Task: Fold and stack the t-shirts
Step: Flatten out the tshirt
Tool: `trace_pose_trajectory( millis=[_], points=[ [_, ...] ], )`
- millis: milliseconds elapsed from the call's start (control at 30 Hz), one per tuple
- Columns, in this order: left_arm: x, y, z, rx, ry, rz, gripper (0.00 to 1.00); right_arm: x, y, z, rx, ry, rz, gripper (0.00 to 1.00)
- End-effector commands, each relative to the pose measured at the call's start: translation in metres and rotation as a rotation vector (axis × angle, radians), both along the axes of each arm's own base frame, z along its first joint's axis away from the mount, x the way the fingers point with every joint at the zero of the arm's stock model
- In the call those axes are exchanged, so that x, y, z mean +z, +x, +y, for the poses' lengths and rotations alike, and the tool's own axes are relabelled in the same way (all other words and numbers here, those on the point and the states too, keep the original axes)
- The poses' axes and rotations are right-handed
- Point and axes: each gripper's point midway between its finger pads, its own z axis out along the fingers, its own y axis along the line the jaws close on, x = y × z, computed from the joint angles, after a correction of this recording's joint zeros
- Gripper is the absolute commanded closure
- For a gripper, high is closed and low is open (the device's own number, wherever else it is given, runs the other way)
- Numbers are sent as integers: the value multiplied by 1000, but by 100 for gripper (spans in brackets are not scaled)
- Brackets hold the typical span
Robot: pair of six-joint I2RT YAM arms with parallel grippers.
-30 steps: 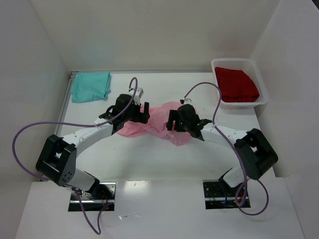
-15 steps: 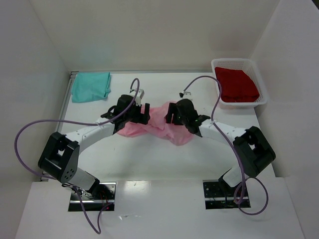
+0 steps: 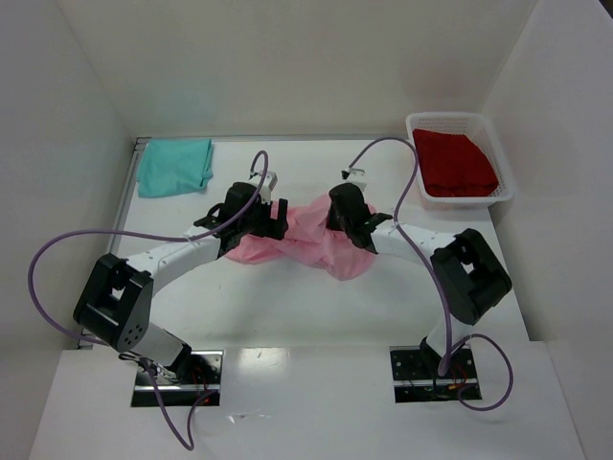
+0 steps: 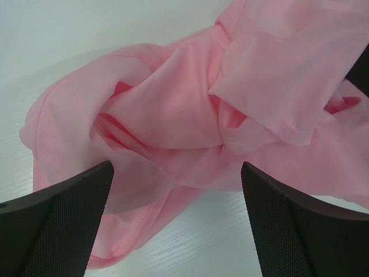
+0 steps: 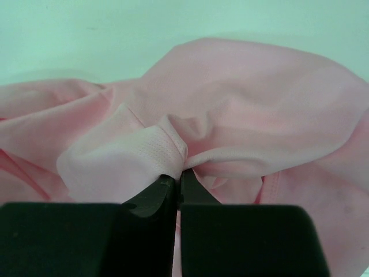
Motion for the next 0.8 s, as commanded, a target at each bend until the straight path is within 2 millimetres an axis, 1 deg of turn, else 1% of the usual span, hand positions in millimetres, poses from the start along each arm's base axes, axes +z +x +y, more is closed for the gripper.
trace_pose_trajectory(
  millis=[0, 33, 67, 100, 167, 200, 233, 267, 333, 367, 400, 433, 533, 567, 600, 700, 733, 767],
  points=[
    [9, 8, -5, -9, -10, -35, 1, 42, 31, 0, -86, 37, -136, 100],
    [6, 9, -4, -1, -2, -29, 1, 64, 35, 1, -96, 62, -177, 100],
    [6, 9, -4, -1, -2, -29, 1, 75, 36, 2, -97, 76, -196, 100],
    [6, 9, -4, -1, -2, -29, 1, 90, 41, -2, -109, 79, -227, 100],
    [6, 9, -4, -1, -2, -29, 1, 119, 41, -3, -107, 106, -275, 100],
    [6, 9, -4, -1, -2, -29, 1, 137, 43, -2, -99, 107, -307, 100],
    [2, 10, -2, 6, 7, -24, 1, 150, 46, -7, -107, 114, -332, 100],
    [2, 10, -2, 6, 7, -24, 1, 173, 45, -7, -89, 126, -369, 100],
    [2, 10, -2, 6, 8, -24, 1, 198, 44, -11, -78, 137, -409, 100],
    [2, 10, -2, 6, 8, -24, 1, 208, 45, -10, -63, 129, -422, 100],
    [4, 10, -5, -4, -4, -30, 1, 215, 44, -15, -72, 131, -429, 100],
    [4, 10, -5, -4, -4, -30, 1, 224, 43, -16, -68, 130, -448, 100],
    [1, 11, -7, -11, -8, -28, 1, 237, 39, -16, -47, 138, -466, 100],
    [-3, 11, -7, -11, -4, -18, 1, 237, 39, -14, -38, 141, -465, 100],
    [-3, 11, -7, -11, -3, -18, 1, 237, 38, -12, -29, 144, -464, 100],
    [-3, 11, -8, -6, -10, -15, 1, 251, 29, -8, 15, 177, -484, 100],
    [-3, 12, -6, 3, -5, -17, 1, 257, 30, -8, 18, 176, -496, 100],
    [-3, 14, -3, 29, 0, -20, 1, 267, 28, -8, 30, 182, -515, 100]
  ],
)
